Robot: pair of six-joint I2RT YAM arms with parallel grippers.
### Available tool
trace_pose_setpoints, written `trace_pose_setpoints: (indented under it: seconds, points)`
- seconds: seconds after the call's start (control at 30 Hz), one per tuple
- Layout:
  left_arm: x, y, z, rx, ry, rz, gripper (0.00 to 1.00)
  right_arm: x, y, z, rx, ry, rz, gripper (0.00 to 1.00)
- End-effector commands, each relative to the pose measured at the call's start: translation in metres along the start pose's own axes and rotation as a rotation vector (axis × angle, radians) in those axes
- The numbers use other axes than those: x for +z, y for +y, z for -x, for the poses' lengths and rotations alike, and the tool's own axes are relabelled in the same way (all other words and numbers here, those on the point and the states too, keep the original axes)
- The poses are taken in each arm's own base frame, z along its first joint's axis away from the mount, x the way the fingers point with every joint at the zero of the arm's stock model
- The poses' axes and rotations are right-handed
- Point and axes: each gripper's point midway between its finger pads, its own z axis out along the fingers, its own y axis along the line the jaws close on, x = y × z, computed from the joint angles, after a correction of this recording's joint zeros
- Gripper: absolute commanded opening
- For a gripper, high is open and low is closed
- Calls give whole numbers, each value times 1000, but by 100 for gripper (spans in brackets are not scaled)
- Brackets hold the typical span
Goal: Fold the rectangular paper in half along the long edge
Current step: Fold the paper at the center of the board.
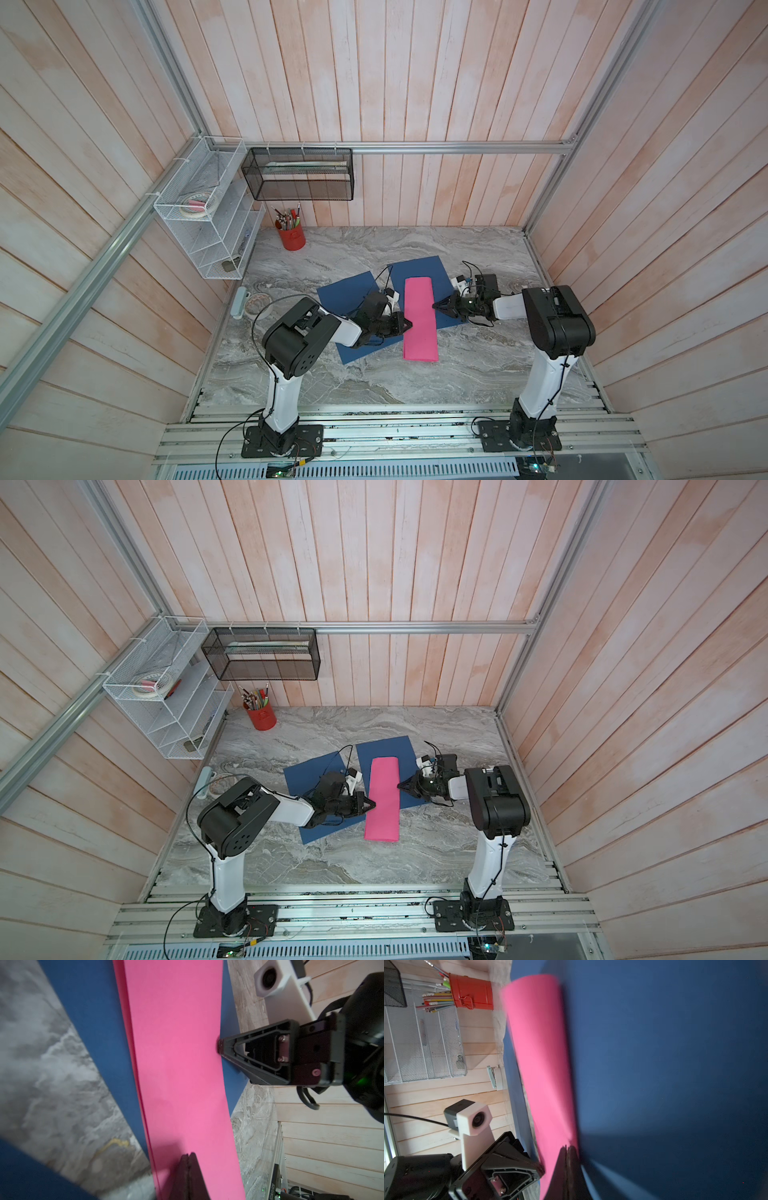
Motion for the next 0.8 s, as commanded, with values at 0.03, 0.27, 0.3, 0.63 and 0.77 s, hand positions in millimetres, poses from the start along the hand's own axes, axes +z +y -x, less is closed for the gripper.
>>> trace_pose_setpoints:
  seconds: [0.03,0.27,0.3,0.63,0.77]
  points:
    - [1,65,-44,-103,113,190,0,-18,-32,0,19,-38,-79,0]
    - [2,65,-44,-103,117,189,0,-34,15,9,-98,-68,-65,0]
    - [2,65,-44,-103,116,189,0,-30,25,9,-119,-62,-55,0]
    - [1,65,-44,-104,116,190,0,22,28,-5,-85,22,-20,0]
    - [1,65,-44,-102,115,189,0,9,5,-12,-36,5,-46,0]
